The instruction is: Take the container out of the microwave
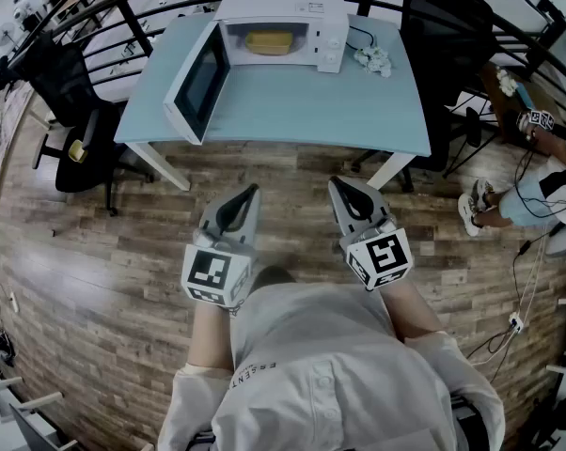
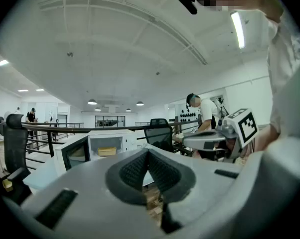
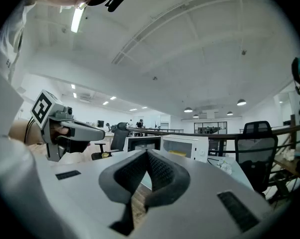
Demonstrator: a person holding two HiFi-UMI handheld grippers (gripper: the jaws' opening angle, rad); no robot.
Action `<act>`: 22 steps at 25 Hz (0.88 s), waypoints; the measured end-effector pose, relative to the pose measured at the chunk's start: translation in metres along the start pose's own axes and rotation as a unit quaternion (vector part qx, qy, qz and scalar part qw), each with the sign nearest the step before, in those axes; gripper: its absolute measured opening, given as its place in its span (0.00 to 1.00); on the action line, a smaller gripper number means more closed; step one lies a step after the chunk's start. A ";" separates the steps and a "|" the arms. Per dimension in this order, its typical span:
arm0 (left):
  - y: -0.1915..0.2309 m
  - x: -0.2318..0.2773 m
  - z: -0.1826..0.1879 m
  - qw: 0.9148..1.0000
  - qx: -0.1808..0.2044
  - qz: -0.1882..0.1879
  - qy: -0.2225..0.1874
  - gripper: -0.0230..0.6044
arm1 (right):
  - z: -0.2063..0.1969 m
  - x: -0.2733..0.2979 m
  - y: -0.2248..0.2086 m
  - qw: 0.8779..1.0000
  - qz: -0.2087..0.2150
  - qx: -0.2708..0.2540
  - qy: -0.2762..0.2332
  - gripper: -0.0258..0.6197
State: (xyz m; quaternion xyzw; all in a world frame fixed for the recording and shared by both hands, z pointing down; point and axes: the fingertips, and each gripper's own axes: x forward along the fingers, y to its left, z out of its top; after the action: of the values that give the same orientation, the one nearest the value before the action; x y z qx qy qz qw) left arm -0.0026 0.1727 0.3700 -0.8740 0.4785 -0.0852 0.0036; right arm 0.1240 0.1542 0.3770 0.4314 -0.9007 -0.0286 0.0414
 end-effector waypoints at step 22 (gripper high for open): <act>-0.004 0.013 -0.002 1.000 0.004 -0.006 0.011 0.03 | -0.014 0.000 -0.021 1.000 -0.008 0.013 0.020 0.30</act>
State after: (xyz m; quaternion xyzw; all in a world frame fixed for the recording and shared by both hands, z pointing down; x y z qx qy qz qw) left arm 0.0073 0.1644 0.3741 -0.8759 0.4726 -0.0971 0.0016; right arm 0.1414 0.1410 0.3894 0.4397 -0.8965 -0.0084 0.0537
